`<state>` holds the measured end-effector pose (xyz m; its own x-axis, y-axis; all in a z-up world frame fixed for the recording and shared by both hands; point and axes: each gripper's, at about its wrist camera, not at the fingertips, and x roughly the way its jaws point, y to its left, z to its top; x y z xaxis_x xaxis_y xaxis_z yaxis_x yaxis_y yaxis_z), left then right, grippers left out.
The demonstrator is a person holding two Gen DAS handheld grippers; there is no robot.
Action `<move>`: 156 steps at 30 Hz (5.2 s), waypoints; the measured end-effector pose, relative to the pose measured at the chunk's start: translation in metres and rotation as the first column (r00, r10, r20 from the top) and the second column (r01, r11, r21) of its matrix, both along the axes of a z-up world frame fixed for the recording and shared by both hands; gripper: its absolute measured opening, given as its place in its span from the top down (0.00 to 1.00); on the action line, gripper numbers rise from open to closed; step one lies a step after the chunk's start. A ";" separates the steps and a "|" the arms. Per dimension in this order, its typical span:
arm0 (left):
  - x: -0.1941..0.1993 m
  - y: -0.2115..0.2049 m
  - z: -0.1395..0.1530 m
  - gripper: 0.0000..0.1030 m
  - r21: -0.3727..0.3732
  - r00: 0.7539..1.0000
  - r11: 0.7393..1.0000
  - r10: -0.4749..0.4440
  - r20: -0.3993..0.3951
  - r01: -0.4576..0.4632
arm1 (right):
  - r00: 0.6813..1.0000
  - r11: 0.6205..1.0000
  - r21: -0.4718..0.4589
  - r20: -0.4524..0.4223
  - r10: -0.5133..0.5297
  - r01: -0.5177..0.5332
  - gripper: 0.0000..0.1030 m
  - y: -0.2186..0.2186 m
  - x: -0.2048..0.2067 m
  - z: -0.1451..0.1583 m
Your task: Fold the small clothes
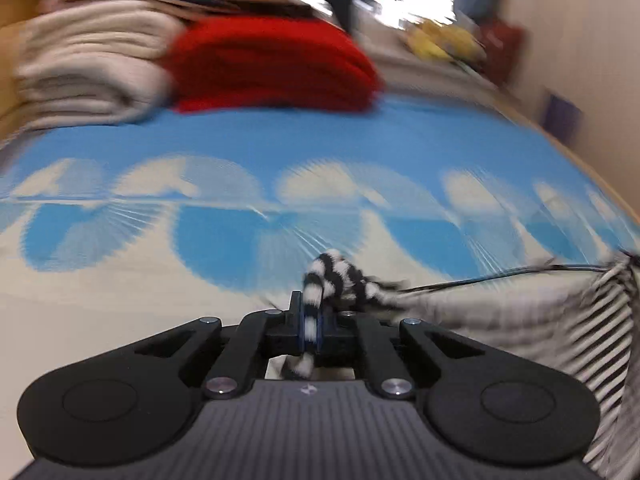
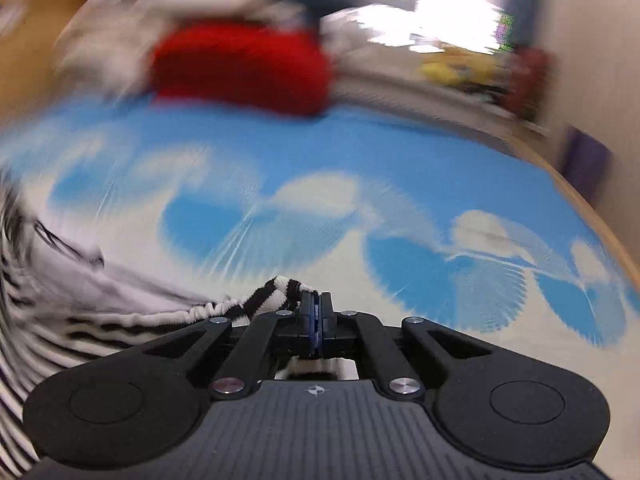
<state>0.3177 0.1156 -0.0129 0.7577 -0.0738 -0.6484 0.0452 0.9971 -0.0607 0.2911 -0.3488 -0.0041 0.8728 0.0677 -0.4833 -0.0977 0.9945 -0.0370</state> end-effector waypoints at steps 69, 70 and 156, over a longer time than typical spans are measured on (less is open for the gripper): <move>-0.099 0.104 -0.012 0.99 -0.317 0.932 0.941 -0.003 -0.361 -0.119 | 0.943 0.933 0.326 -0.329 -0.040 0.154 0.97 -0.075 -0.117 -0.010; -0.099 0.105 -0.022 0.99 -0.282 0.906 0.950 0.005 -0.423 -0.137 | 0.925 0.940 0.299 -0.378 -0.040 0.163 0.97 -0.076 -0.117 -0.017; -0.006 -0.054 -0.052 0.50 -0.142 0.791 0.893 -0.445 -0.420 0.427 | 0.852 0.985 0.124 -0.496 0.168 -0.123 0.64 0.018 -0.015 -0.039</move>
<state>0.3119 0.0616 -0.0647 0.2838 -0.3597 -0.8889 0.4346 0.8746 -0.2152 0.2760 -0.3311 -0.0433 0.4895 0.2352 -0.8397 -0.2242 0.9645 0.1394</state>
